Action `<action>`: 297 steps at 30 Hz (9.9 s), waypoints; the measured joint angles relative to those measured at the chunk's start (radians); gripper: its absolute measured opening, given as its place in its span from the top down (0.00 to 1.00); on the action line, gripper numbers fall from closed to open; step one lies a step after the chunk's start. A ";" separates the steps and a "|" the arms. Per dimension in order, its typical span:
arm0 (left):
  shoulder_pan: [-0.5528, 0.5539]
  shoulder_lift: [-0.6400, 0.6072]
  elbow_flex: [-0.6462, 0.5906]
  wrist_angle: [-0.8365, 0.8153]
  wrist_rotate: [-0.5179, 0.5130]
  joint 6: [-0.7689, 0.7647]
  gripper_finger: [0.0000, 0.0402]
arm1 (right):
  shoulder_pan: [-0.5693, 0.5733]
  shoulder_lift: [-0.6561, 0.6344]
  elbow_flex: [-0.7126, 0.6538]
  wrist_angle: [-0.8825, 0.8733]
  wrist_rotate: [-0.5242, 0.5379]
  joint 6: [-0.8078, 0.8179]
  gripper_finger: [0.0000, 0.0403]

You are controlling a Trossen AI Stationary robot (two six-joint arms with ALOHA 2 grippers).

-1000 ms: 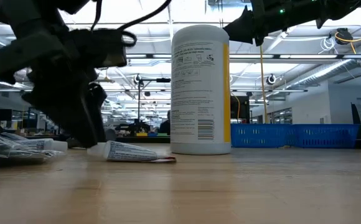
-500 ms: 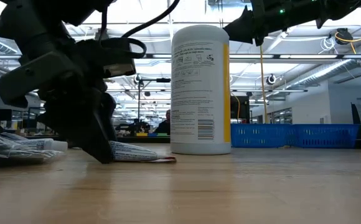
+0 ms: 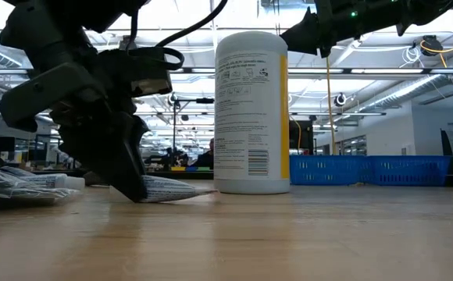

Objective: Pick & Place Travel size toiletries
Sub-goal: Put the white toothpaste into the left yellow bin

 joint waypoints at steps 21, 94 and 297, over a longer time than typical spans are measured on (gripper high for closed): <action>-0.002 -0.399 -0.003 0.026 -0.138 0.172 0.81 | 0.000 0.000 0.000 -0.001 -0.008 0.010 0.58; 0.377 -0.260 -0.001 0.943 -0.038 0.553 0.82 | 0.196 0.270 0.001 0.636 -0.241 0.026 0.62; 0.068 -0.150 -0.001 -0.605 0.008 -0.241 0.98 | -0.127 0.149 0.000 0.135 0.074 0.042 0.47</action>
